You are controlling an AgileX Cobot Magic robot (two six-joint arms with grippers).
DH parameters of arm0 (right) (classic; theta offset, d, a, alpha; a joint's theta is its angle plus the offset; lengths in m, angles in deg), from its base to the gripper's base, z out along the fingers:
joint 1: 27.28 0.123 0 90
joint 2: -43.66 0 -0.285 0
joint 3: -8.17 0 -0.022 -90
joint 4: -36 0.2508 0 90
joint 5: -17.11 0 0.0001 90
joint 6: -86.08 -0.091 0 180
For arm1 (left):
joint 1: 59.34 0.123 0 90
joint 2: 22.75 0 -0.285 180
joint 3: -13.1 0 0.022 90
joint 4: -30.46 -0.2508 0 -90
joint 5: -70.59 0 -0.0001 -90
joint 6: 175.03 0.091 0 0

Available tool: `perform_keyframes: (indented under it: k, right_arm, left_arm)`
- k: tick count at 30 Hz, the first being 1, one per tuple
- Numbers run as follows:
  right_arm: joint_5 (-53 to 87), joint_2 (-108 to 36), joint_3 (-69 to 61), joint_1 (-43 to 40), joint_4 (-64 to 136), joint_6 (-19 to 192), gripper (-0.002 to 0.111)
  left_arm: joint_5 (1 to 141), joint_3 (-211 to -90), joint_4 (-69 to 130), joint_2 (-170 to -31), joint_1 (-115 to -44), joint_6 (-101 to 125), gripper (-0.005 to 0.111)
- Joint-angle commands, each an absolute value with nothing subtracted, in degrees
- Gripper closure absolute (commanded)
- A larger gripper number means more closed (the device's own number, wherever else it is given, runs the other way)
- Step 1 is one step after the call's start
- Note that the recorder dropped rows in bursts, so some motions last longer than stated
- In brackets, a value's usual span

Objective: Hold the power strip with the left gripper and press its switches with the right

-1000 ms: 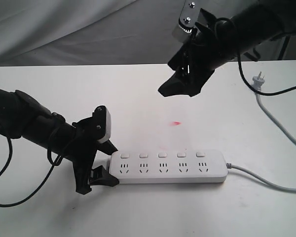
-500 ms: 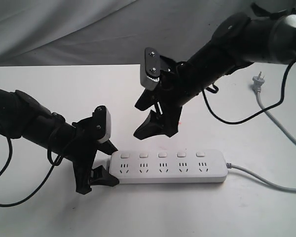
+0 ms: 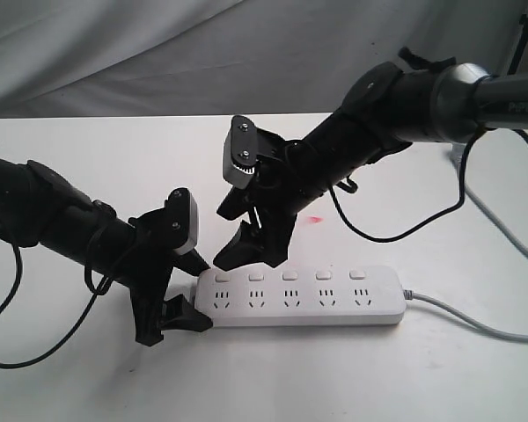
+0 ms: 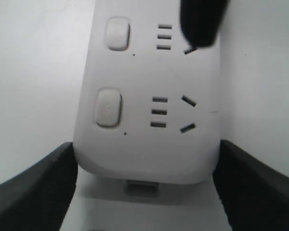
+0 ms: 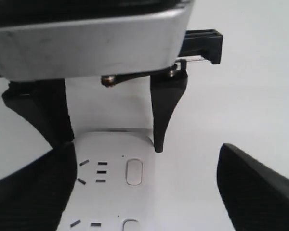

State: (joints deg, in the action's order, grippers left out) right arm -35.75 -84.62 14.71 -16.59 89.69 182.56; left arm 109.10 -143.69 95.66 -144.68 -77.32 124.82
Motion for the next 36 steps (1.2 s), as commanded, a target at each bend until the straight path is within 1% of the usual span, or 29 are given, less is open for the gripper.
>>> perform_keyframes:
  k: [1, 8, 36]
  right_arm:
    - [-32.98, -84.52, 14.66, -16.44, 90.50, 183.51, 0.034]
    - [-29.71, -86.97, 14.66, -16.43, 91.73, 185.04, 0.034]
    - [-27.79, -90.50, 14.79, -15.95, 96.88, 189.56, 0.034]
  left_arm:
    - [108.31, -144.03, 96.18, -144.81, -77.58, 124.86, 0.107]
    - [108.31, -144.03, 96.18, -144.81, -77.58, 124.86, 0.107]
    - [108.31, -144.03, 96.18, -144.81, -77.58, 124.86, 0.107]
